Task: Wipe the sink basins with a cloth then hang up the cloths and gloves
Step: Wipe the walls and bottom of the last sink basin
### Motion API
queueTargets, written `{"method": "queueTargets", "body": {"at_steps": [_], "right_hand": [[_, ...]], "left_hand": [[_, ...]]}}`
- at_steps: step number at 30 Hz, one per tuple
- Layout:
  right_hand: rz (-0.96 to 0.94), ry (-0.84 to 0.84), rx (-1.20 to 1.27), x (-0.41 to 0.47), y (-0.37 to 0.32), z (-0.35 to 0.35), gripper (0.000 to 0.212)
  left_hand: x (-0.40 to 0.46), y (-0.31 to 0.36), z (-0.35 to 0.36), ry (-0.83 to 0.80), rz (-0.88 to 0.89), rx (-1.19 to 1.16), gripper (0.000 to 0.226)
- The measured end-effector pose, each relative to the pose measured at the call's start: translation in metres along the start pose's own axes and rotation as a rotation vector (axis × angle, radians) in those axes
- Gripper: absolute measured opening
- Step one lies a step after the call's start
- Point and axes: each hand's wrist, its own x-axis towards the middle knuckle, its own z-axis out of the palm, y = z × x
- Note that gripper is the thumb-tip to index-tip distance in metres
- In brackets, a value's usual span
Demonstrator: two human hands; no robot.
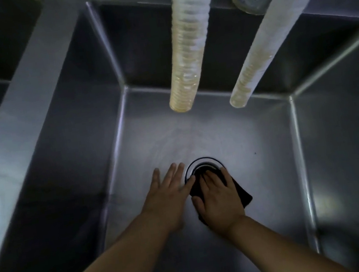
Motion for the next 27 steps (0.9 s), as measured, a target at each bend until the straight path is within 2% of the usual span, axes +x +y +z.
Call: {"method": "queueTargets", "body": {"at_steps": [5,9,13,18,22,27], "right_hand": [[-0.157,-0.093,0.052,0.005,0.018,0.000,0.054],[-0.191,-0.046,0.178,0.005,0.026,-0.002,0.042],[-0.175,0.018,0.195,0.004,0.027,-0.006,0.032],[-0.264,0.005,0.084,0.002,0.028,-0.007,0.041],[-0.250,-0.135,-0.021,0.010,0.025,-0.015,0.063],[-0.233,-0.129,-0.224,0.007,0.018,-0.014,0.070]], "left_hand": [[0.013,0.005,-0.001,-0.062,-0.059,-0.012,0.130],[0.017,0.014,-0.008,-0.123,-0.087,0.027,0.128],[0.018,0.017,-0.011,-0.137,-0.103,0.049,0.125],[0.021,0.015,-0.008,-0.122,-0.107,0.061,0.128],[0.023,0.015,-0.007,-0.114,-0.106,0.077,0.129],[0.023,0.013,-0.008,-0.120,-0.093,0.084,0.129]]}}
